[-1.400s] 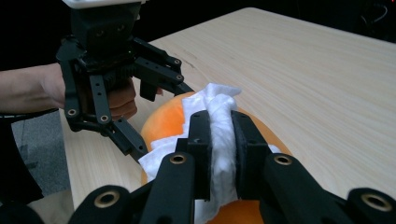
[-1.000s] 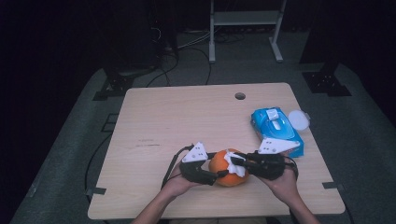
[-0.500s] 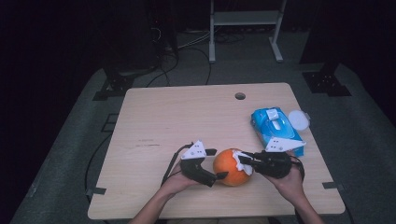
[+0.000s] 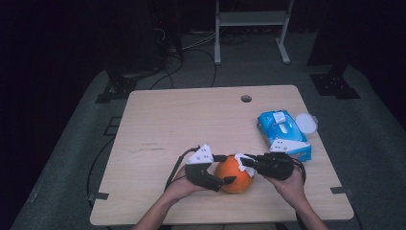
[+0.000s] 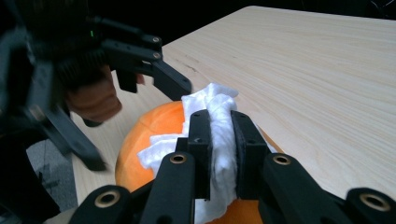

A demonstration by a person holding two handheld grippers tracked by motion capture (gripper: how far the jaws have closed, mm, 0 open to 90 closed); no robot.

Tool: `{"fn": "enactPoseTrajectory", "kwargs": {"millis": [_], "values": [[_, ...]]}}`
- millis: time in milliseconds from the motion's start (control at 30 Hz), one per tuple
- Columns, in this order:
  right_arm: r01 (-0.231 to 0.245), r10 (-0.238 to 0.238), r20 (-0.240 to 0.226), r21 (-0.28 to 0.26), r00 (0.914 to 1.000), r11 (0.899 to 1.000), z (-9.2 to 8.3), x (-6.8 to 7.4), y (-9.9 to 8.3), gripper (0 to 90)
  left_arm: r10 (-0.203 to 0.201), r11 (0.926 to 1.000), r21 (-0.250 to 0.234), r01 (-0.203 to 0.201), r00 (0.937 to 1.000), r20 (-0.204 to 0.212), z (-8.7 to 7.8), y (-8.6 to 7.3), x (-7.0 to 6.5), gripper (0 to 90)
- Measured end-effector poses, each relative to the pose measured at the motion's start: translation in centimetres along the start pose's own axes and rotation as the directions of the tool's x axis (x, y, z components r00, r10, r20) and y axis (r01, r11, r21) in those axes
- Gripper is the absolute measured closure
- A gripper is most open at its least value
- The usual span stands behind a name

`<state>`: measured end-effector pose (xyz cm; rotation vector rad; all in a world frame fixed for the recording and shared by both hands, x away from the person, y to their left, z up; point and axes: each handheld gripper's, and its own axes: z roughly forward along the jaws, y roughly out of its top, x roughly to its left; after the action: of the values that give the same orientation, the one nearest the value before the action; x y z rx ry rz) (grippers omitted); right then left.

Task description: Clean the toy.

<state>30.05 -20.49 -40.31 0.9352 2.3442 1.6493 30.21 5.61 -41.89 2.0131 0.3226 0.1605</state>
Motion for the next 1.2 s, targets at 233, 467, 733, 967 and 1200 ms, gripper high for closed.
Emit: {"fn": "enactPoseTrajectory", "kwargs": {"millis": [233,467,733,967,1200], "values": [[0.005,-0.005,0.032,-0.007,0.9995,1.000,-0.1,-0.4,-0.2,78.7,0.045,0.9990,0.002,-0.045,0.9990,-0.010,0.7,-1.3,0.5,5.0],[0.007,-0.006,0.037,-0.036,0.9993,0.999,-0.9,0.2,0.3,79.4,-0.037,0.9993,-0.005,0.037,0.9993,0.003,0.3,-0.9,0.6,29.6],[0.097,-0.098,-0.004,-0.056,0.9952,0.994,-1.5,2.7,1.5,79.3,-0.090,0.9942,0.056,0.091,0.9957,-0.022,-0.5,0.0,0.5,31.2],[0.101,-0.101,0.062,-0.007,0.9930,0.995,-0.8,1.5,0.6,78.7,-0.072,0.9967,0.040,0.071,0.9969,0.031,0.2,-0.8,0.6,19.8],[0.075,-0.074,0.063,-0.019,0.9952,0.997,-0.9,1.4,0.4,79.5,-0.076,0.9970,0.011,0.077,0.9962,-0.042,0.4,-1.2,0.6,28.6]]}}
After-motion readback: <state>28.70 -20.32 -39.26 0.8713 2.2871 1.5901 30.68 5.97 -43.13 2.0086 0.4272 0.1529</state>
